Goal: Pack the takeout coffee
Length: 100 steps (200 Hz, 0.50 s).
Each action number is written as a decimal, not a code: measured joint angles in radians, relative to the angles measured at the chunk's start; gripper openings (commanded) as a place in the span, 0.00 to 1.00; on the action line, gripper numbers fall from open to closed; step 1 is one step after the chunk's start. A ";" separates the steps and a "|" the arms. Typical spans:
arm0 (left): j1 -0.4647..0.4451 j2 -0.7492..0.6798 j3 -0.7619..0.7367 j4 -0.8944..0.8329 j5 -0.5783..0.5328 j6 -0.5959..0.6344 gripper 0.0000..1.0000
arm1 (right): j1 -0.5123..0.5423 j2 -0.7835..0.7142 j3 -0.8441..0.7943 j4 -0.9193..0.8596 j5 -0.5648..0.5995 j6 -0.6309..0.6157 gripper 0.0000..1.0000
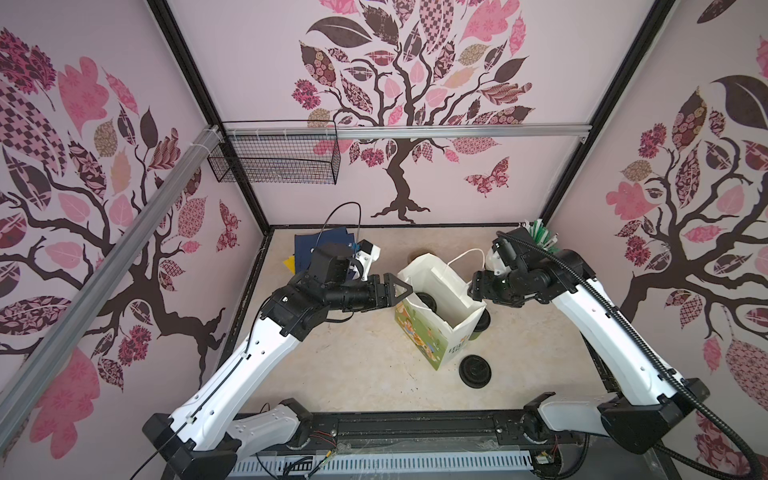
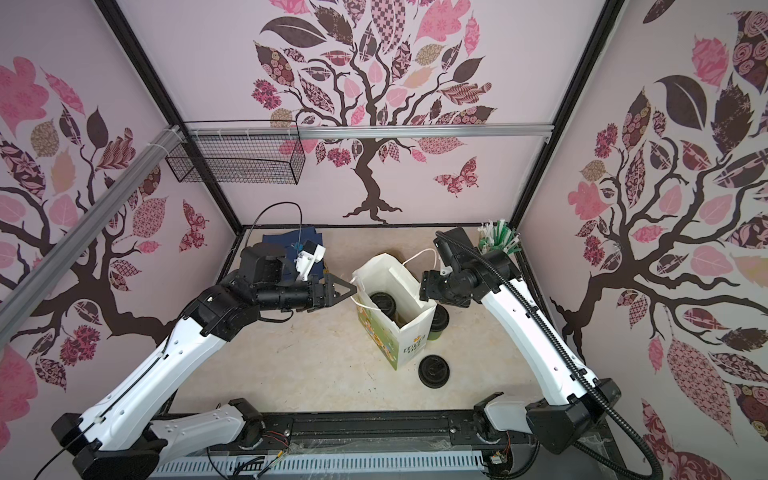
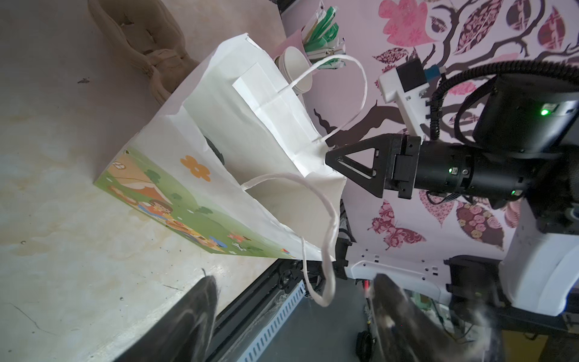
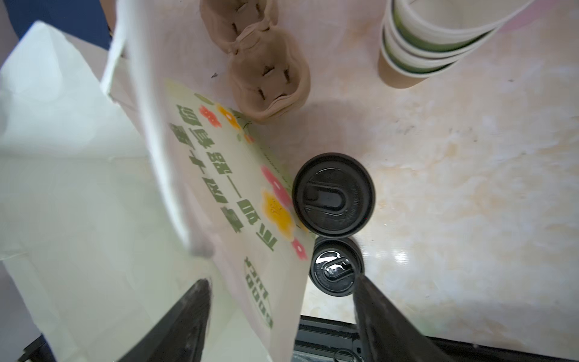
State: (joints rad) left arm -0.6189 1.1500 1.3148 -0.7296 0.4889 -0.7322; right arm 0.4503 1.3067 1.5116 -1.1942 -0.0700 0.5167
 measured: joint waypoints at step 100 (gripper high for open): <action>0.004 0.072 0.032 0.024 -0.037 0.004 0.03 | 0.001 -0.004 -0.064 0.094 -0.251 -0.023 0.61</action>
State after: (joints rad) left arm -0.6147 1.2221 1.3472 -0.7052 0.4515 -0.7284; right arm 0.4515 1.3029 1.4479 -1.1004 -0.3206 0.4934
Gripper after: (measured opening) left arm 0.070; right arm 0.609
